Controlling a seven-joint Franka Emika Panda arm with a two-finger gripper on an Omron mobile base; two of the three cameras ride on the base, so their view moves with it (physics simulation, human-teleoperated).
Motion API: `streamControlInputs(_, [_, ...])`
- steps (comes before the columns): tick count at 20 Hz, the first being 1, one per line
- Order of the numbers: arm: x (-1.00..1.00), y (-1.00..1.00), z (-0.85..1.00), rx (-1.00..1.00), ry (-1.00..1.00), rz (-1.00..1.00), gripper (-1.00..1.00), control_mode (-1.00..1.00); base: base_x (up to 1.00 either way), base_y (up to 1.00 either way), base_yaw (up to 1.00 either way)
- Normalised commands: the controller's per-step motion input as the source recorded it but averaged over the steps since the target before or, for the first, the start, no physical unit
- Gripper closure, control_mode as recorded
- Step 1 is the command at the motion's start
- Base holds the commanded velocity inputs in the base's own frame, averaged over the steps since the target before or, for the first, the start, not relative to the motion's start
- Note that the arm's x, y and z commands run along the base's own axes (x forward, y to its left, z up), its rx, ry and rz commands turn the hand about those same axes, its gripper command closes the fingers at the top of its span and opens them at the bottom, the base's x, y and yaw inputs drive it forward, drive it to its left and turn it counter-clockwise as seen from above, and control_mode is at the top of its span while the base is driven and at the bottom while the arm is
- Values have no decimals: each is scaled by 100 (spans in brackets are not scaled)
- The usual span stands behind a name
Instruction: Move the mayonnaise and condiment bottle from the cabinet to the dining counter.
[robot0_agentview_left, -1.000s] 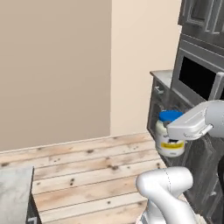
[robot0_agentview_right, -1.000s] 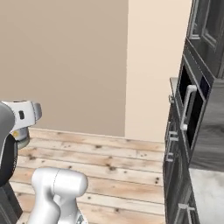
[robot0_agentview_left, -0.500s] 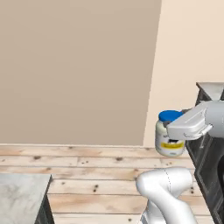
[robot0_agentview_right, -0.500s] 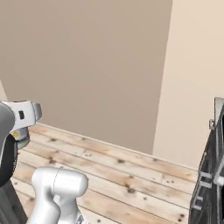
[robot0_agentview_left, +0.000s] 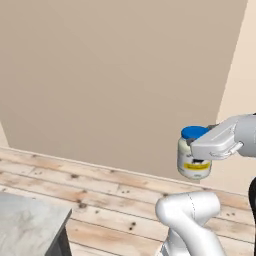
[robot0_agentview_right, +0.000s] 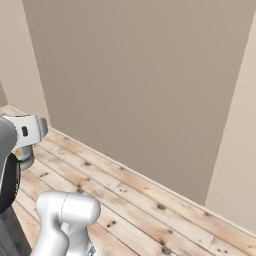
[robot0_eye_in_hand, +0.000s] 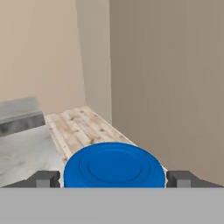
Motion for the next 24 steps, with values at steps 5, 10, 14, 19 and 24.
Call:
streamControlInputs(5, [0, 0, 0, 0, 0, 0, 100, 100, 70, 6, 45])
streamControlInputs(10, [0, 0, 0, 0, 0, 0, 100, 100, 70, 5, 44])
streamControlInputs(14, [0, 0, 0, 0, 0, 0, 100, 100, 71, 4, 45])
streamControlInputs(19, [0, 0, 0, 0, 0, 0, 100, 100, 84, 0, 43])
streamControlInputs(24, [0, 0, 0, 0, 0, 0, 100, 100, 90, 0, 43])
